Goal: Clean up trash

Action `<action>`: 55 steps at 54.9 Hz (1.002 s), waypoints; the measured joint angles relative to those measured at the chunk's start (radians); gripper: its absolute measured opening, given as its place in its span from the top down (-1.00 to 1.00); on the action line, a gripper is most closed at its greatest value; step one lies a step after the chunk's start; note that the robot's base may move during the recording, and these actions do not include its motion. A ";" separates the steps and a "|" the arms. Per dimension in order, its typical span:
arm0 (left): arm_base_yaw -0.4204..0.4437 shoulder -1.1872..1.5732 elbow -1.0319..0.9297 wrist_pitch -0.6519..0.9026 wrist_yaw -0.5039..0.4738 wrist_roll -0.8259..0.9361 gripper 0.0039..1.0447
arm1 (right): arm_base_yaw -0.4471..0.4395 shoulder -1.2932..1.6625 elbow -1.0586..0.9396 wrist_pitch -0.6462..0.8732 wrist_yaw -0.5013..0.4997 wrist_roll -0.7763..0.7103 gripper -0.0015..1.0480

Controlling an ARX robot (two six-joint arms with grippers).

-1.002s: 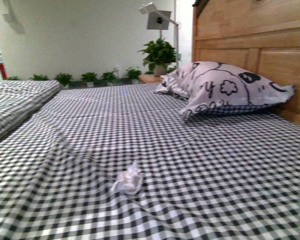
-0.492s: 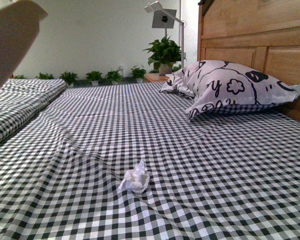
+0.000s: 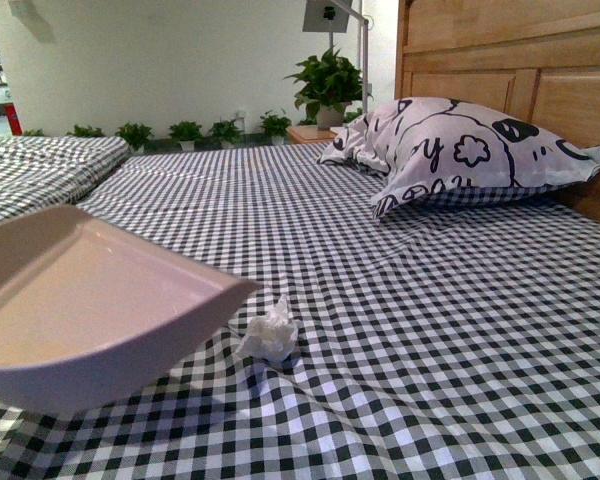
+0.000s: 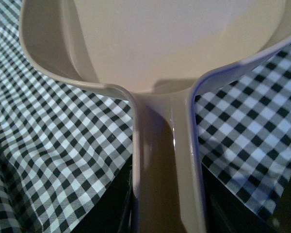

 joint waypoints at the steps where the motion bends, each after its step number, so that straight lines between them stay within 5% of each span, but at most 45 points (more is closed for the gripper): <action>1: -0.003 0.012 0.005 -0.008 -0.006 0.023 0.48 | 0.000 0.000 0.000 0.000 0.000 0.000 0.62; 27: -0.119 0.213 0.115 -0.027 -0.109 0.170 0.48 | 0.000 0.000 0.000 0.000 0.000 0.000 0.62; 55: -0.093 0.231 0.146 -0.178 -0.116 0.249 0.48 | 0.000 0.000 0.000 0.000 0.000 0.000 0.62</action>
